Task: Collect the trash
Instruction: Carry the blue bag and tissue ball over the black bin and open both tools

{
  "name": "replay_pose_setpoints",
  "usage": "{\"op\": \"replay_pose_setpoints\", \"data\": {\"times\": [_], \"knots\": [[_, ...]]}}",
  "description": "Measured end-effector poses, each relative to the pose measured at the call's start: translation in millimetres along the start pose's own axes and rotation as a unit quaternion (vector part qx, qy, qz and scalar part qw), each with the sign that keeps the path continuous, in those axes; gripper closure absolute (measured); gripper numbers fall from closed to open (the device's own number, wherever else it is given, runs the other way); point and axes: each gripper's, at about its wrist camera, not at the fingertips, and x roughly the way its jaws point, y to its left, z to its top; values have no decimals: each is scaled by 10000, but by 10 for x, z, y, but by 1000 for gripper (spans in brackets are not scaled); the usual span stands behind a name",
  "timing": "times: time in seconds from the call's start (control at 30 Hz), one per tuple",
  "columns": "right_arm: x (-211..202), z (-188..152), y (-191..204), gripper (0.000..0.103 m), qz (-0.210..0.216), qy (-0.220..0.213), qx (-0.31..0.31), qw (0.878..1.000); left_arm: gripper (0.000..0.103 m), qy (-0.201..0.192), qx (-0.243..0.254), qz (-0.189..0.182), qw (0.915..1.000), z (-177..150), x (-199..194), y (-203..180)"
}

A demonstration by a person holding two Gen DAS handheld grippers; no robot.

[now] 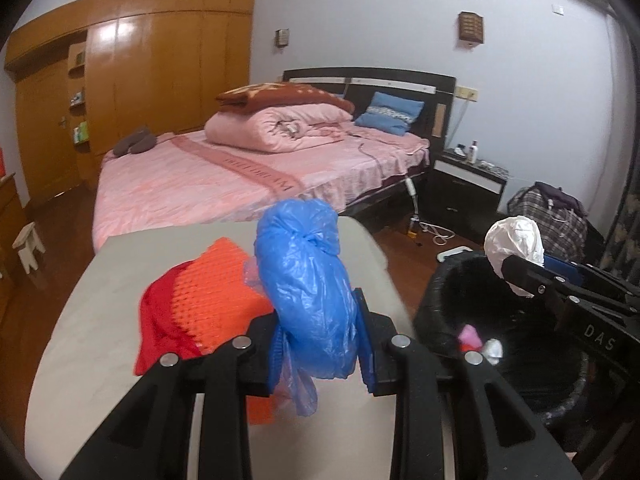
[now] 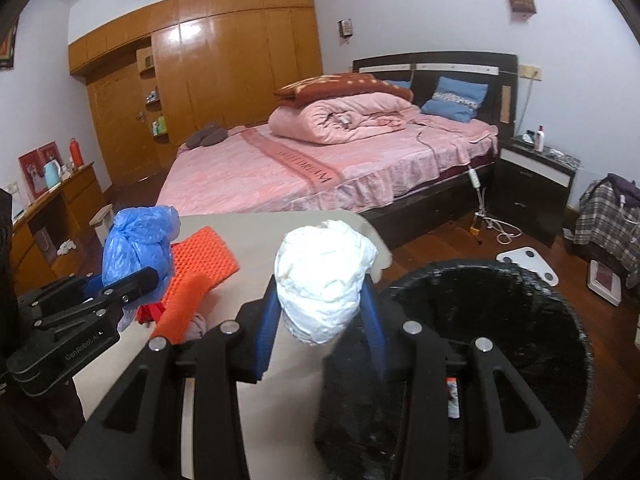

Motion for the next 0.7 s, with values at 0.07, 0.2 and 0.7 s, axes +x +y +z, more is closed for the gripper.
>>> {"op": "replay_pose_setpoints", "data": {"times": [0.07,0.2,0.7], "knots": [[-79,-23,-109,65,-98,-33,49,9999,73,-17,35,-102,9999,17,-3,-101],[-195,-75,-313,65,-291,-61,120,9995,73,-35,124,-340,9993,32,2,-320],[-442,-343,-980,65,-959,-10,422,9945,73,64,589,-1095,9922,72,199,-1137]]}}
